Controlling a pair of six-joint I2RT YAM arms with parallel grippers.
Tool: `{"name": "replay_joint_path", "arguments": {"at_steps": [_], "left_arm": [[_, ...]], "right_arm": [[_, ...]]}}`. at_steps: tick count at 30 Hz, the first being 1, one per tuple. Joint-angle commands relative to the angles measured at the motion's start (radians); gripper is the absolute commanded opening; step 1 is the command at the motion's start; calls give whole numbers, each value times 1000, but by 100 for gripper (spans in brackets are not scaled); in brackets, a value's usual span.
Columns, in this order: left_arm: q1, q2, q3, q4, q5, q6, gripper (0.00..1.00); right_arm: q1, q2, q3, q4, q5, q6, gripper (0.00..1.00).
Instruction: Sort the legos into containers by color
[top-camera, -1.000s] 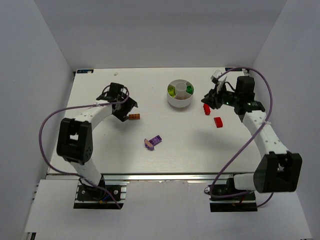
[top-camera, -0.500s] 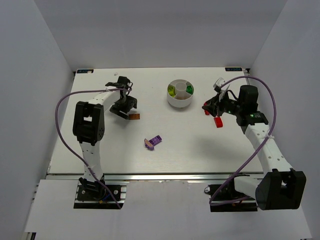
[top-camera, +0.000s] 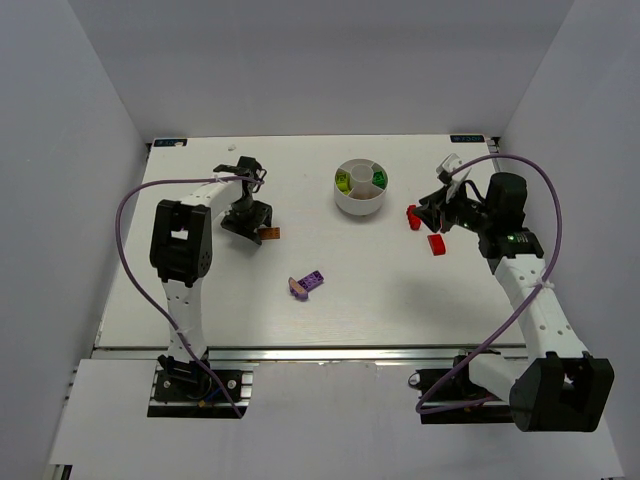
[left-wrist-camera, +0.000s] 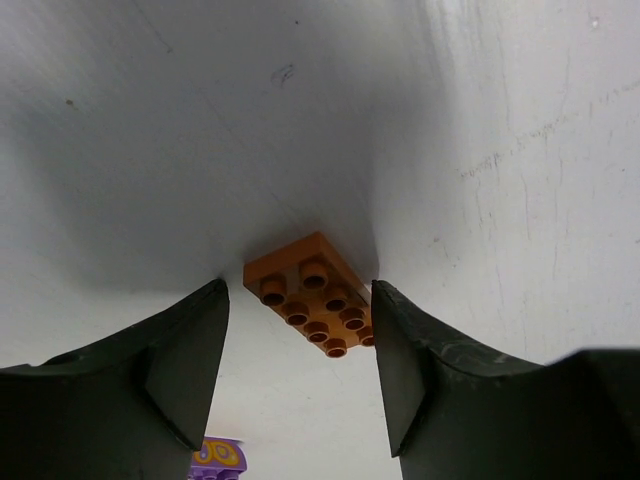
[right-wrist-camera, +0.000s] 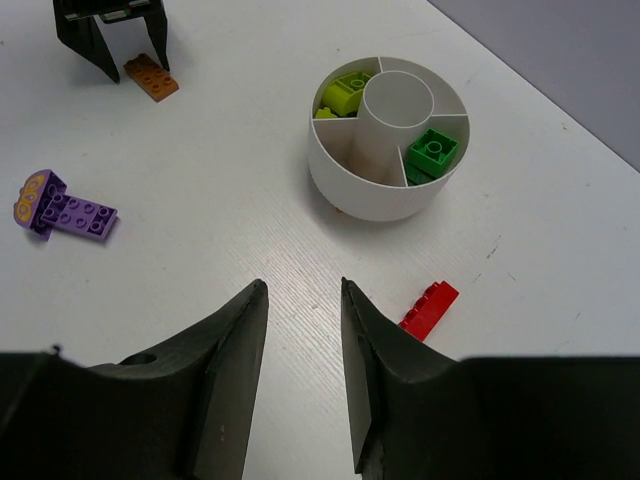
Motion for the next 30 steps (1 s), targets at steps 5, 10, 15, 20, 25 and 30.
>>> {"name": "replay_joint_path", "arguments": {"at_steps": [5,10,15,20,25,30], "left_arm": [[-1,9,-39,50,24,-19,63],[-1,-12,-69,129,96,32,36],[-3,-49,-105,301,220,127,0],[-4,-107,-156,387,217,207,0],[-4,-202,-202,468,234,300,0],[-35,-317,-291,628,303,409,0]], "right_arm": [[-5,-19,25,26,-6,44,41],[-5,-32,25,12,-4,44,40],[-5,-42,23,9,-9,49,40],[-5,-78,7,14,-15,67,40],[-5,-98,-1,4,-23,61,40],[-5,-101,7,-6,-29,49,40]]}}
